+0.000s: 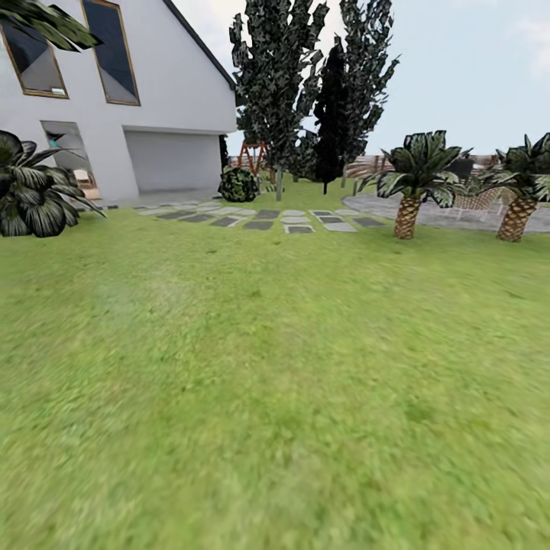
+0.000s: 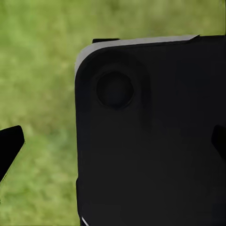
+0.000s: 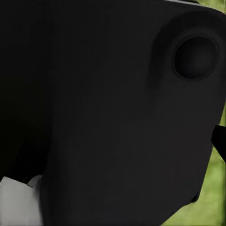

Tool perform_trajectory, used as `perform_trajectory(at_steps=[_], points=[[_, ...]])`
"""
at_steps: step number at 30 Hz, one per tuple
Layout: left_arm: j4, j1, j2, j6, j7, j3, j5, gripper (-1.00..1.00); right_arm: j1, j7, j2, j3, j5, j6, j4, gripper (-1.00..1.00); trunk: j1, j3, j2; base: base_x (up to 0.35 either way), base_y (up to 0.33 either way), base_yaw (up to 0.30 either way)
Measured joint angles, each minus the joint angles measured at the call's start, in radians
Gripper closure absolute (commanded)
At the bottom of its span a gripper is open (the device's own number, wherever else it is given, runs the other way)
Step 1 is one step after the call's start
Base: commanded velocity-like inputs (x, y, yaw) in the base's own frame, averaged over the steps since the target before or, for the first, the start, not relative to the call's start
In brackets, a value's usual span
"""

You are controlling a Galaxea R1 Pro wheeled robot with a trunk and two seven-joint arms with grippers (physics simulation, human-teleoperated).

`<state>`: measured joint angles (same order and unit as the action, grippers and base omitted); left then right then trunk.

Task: Take the three Easter eggs out of the wicker basket on the lawn in the garden, then place them on the lawn next to a single tree (choose any tree) so that all three eggs are next to the same tree and none are left in the basket.

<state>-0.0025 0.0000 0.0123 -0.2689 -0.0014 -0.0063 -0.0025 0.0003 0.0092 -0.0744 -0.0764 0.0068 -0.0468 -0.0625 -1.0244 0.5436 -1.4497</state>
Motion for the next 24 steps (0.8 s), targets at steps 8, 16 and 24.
perform_trajectory(at_steps=[8, 16, 24], points=[[0.000, 0.000, 0.019, -0.046, 0.000, -0.002, -0.002, -1.00, 0.001, 0.000, -0.001, 0.000, 0.000, -0.003, 0.001, -1.00, 0.000, 0.008, 0.000, 0.339, 0.088, 0.217], [0.000, 0.000, 0.020, -0.059, 0.001, -0.001, -0.001, -1.00, 0.000, 0.000, 0.000, 0.003, -0.005, -0.005, 0.001, -1.00, 0.000, 0.015, 0.000, 0.339, 0.023, 0.137], [0.000, 0.000, 0.012, -0.061, 0.000, -0.002, -0.001, -1.00, 0.000, 0.000, 0.001, 0.006, -0.008, -0.005, 0.000, -1.00, 0.000, 0.016, 0.000, 0.339, 0.002, 0.018]])
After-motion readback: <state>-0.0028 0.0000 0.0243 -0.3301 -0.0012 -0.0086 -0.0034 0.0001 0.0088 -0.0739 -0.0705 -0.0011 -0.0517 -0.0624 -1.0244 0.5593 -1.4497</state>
